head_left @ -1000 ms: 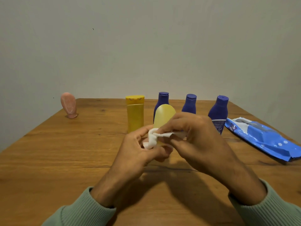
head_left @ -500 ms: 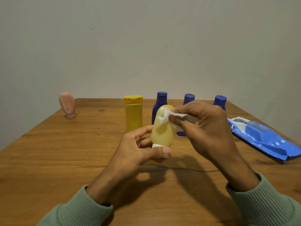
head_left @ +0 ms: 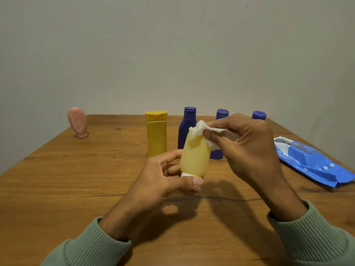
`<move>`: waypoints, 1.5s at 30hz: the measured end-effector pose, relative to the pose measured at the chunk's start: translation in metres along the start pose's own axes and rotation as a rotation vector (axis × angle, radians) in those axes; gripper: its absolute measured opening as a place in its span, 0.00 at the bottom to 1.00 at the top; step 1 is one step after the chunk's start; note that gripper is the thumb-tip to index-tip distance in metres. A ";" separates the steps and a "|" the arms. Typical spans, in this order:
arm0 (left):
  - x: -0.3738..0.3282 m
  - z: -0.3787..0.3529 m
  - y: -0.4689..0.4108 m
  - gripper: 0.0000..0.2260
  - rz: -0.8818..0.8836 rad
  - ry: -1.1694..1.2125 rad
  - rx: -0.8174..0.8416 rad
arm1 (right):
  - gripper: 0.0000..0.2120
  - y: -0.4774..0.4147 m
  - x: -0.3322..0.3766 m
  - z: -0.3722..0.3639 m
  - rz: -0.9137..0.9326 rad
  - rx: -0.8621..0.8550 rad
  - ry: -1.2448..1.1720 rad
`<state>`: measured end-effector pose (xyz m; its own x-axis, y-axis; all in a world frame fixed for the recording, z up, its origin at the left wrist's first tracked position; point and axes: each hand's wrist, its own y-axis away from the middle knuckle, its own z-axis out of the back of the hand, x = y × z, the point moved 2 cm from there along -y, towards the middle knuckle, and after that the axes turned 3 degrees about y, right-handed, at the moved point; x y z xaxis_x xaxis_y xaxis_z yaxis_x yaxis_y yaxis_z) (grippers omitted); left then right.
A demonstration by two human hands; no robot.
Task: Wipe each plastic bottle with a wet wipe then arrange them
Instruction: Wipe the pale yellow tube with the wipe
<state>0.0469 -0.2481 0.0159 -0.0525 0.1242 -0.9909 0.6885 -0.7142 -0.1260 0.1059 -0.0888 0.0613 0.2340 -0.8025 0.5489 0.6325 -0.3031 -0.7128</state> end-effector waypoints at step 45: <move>0.001 0.005 -0.005 0.25 -0.031 0.199 -0.124 | 0.08 0.002 0.010 0.003 -0.082 0.416 -0.103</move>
<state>0.0393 -0.2476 0.0155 0.0603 0.2873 -0.9559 0.7730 -0.6194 -0.1374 0.1117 -0.0961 0.0662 0.2292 -0.7226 0.6522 0.8907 -0.1146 -0.4399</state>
